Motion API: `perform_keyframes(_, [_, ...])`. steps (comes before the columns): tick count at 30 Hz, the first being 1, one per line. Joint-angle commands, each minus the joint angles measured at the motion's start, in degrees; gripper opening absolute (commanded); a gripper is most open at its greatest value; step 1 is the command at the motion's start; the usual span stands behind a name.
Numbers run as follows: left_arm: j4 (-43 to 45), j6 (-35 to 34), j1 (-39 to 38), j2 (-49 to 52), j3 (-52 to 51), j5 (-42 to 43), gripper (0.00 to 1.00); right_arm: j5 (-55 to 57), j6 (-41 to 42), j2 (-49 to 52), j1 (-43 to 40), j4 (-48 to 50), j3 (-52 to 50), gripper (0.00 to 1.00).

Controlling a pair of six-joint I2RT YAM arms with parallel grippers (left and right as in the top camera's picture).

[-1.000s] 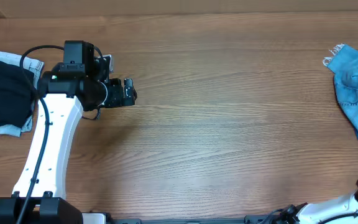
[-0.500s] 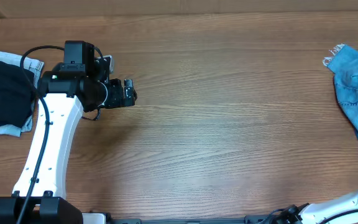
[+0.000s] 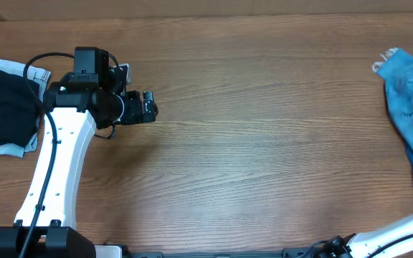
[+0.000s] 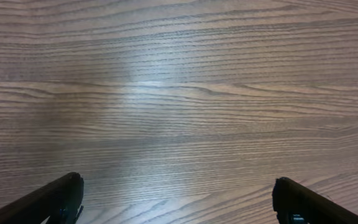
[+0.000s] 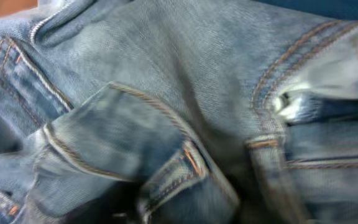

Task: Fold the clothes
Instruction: 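Grasp the light-blue jeans waistband with the right gripper, then pull the jeans left toward the left gripper and grasp with left gripper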

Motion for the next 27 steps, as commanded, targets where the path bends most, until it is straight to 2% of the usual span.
perform_keyframes(1, [-0.5,0.9,0.2,0.2,1.2,0.4,1.00,-5.8,5.2,-1.4,1.6,0.6,0.9,0.17])
perform_keyframes(6, [-0.5,-2.3,0.2,0.2,1.2,2.1,1.00,-12.4,13.3,-11.7,1.9,2.5,0.9,0.04])
perform_keyframes(10, [-0.5,-2.3,0.2,0.2,1.2,3.0,1.00,-20.5,20.2,-25.5,5.2,6.1,0.9,0.04])
perform_keyframes(12, [-0.6,-2.3,0.2,0.2,1.2,3.1,1.00,-21.4,20.9,-30.9,7.6,6.6,0.9,0.04])
perform_keyframes(15, [-0.6,-2.3,0.2,0.2,1.2,3.4,1.00,-21.4,22.8,-38.0,13.5,4.0,0.9,0.04])
perform_keyframes(19, [-0.7,-1.5,0.2,0.2,1.2,5.9,1.00,-21.4,27.3,-42.0,23.9,-1.5,0.9,0.04])
perform_keyframes(21, [-1.7,1.6,0.2,-0.1,1.3,9.7,1.00,-22.6,24.5,-42.8,30.5,-3.7,0.9,0.04])
perform_keyframes(24, [-4.4,5.1,0.2,-1.0,2.5,10.8,1.00,-27.9,12.6,-42.8,40.3,-4.7,0.9,0.04])
perform_keyframes(26, [-7.8,7.2,0.1,-3.6,7.1,10.8,1.00,-27.7,10.6,-42.9,48.7,-4.7,0.9,0.04])
perform_keyframes(27, [-8.7,7.8,0.1,-4.7,8.9,10.8,1.00,-27.5,10.6,-42.9,50.2,-4.4,0.9,0.04])
